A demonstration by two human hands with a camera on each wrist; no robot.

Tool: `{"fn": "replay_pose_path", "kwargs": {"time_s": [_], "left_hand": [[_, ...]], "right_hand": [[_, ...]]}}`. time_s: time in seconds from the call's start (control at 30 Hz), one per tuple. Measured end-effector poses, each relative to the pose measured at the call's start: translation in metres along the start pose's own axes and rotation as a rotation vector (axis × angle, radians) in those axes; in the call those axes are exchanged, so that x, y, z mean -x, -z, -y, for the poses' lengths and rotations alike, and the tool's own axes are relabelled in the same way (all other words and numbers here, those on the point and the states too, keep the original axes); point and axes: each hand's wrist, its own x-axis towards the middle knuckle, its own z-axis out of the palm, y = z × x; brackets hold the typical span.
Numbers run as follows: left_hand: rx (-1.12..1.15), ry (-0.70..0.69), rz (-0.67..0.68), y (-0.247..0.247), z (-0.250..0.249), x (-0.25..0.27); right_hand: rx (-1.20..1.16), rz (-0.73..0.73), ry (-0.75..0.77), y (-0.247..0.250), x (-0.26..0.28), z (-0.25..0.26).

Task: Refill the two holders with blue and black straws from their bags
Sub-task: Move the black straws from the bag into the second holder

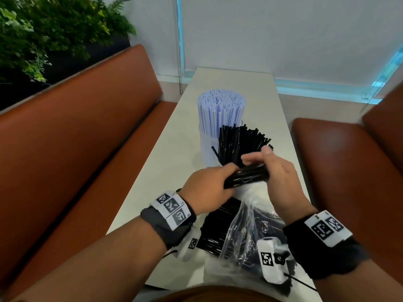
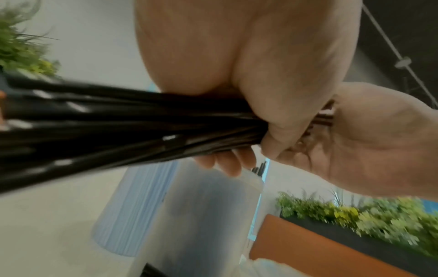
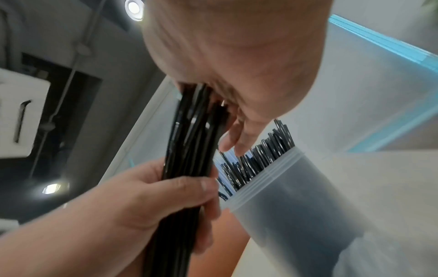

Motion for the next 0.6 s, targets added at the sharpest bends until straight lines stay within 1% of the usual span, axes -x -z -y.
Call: {"fn": "replay_pose_path", "kwargs": {"time_s": [0.03,0.07,0.1,0.13,0.17,0.23,0.3,0.33,0.4,0.47,0.53,0.6], "left_hand": [[0.124,0.039,-0.018,0.005,0.0,-0.002],[0.311,0.067,-0.058,0.013,-0.002,-0.005],[0.542,0.072,-0.117,0.021,-0.006,-0.008],[0.768,0.054,-0.191,0.03,-0.012,-0.012],[0.942,0.023,-0.276,0.038,-0.018,-0.016],[1.153,-0.036,-0.453,0.052,-0.03,-0.026],[1.274,-0.087,-0.607,0.065,-0.038,-0.035],[1.317,-0.119,-0.663,0.07,-0.04,-0.039],[1.378,-0.184,-0.72,0.076,-0.044,-0.043],[1.409,-0.176,-0.707,0.071,-0.052,-0.045],[1.397,-0.092,-0.647,0.057,-0.06,-0.045],[1.371,-0.016,-0.608,0.049,-0.061,-0.044]], "right_hand": [[-0.137,-0.033,-0.048,0.0,-0.001,0.0],[-0.257,-0.062,-0.117,0.0,-0.003,0.001],[-0.327,-0.076,-0.187,0.0,-0.005,0.001],[-0.339,-0.08,-0.256,-0.001,-0.007,0.001],[-0.335,-0.075,-0.325,-0.002,-0.01,0.001],[-0.338,-0.065,-0.45,-0.003,-0.013,0.002],[-0.374,-0.035,-0.536,-0.007,-0.015,0.006],[-0.398,-0.019,-0.569,-0.008,-0.014,0.008],[-0.469,0.005,-0.611,-0.011,-0.013,0.012],[-0.553,0.055,-0.631,-0.015,-0.011,0.014],[-0.629,0.132,-0.631,-0.021,-0.009,0.018],[-0.669,0.161,-0.628,-0.024,-0.008,0.02]]}}
